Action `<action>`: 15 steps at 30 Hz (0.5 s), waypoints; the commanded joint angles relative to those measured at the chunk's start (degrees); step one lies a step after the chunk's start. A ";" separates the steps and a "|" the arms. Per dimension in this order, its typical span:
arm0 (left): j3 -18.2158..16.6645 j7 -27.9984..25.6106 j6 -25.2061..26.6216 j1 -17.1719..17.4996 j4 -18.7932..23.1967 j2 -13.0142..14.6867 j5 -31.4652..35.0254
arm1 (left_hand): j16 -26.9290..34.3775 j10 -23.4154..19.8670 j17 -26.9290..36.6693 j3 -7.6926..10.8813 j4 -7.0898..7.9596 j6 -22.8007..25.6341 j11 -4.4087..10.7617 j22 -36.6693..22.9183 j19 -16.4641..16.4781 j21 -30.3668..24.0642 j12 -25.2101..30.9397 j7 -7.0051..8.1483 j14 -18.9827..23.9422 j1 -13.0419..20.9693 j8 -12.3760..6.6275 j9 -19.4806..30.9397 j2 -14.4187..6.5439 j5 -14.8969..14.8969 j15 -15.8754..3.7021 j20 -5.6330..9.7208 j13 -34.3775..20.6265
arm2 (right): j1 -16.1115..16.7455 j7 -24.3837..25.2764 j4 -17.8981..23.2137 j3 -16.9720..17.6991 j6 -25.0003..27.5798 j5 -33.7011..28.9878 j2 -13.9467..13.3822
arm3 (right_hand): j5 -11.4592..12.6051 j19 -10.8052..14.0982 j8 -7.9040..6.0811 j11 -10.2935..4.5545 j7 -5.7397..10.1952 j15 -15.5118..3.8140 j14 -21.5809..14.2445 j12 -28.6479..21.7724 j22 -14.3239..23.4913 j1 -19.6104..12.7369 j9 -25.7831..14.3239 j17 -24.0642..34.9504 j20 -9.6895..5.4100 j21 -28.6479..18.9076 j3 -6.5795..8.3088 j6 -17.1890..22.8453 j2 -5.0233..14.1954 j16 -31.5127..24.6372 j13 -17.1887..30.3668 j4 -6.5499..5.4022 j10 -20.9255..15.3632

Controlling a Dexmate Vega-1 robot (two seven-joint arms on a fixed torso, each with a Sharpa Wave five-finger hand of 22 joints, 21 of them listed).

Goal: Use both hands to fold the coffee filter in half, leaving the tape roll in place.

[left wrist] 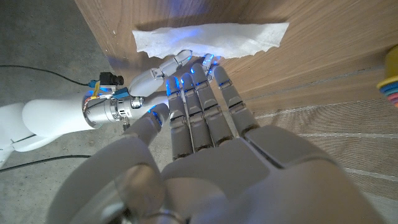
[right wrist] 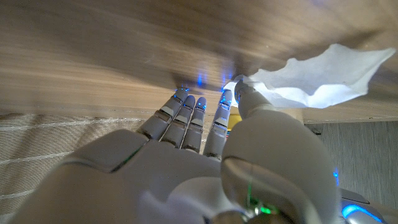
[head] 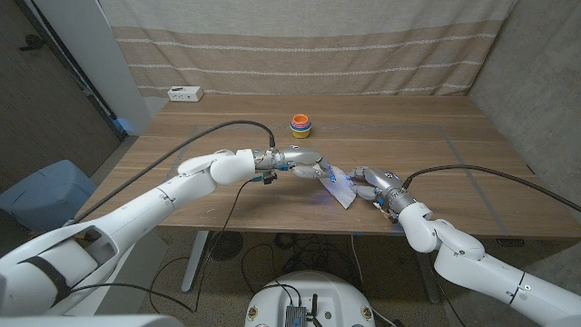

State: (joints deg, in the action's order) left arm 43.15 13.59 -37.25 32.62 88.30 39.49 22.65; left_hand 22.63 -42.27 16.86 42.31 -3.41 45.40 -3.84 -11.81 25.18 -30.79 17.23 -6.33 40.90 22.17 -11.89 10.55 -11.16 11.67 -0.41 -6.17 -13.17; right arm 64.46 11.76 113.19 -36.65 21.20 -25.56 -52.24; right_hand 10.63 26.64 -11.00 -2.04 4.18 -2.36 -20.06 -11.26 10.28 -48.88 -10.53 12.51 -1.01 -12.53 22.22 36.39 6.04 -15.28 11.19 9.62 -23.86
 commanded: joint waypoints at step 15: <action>9.23 23.62 5.74 -10.52 -2.83 -6.08 1.69 | -3.64 4.73 0.21 1.41 7.32 -5.30 -1.89 -0.03 -7.64 1.47 -1.29 -1.00 -7.03 -2.44 1.24 0.60 0.79 0.83 2.81 -0.25 -2.47 | 0.58 0.74 -0.22 0.10 -0.92 0.77 -0.44 | 0.22 1.53 0.10 -0.11 -0.11 -3.98 -0.42 -0.41 0.31 -0.22 -0.14 0.30 0.88 -0.47 -0.81 -0.44 0.06 -0.48 0.21 -0.46 -0.19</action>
State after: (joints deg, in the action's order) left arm 48.42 28.06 -33.83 26.48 87.70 36.39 23.14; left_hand 19.84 -38.29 17.35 43.63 3.31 40.83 -5.62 -11.71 18.38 -29.56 16.30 -7.41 35.13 20.45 -10.78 11.09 -10.70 11.88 2.11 -6.34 -15.31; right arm 64.46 11.72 113.33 -36.94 21.20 -25.52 -52.29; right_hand 10.63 26.62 -11.00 -2.04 4.10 -2.39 -20.03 -11.26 10.23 -48.88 -10.53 12.67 -1.02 -12.77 21.83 36.31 6.04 -15.52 11.19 9.23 -23.86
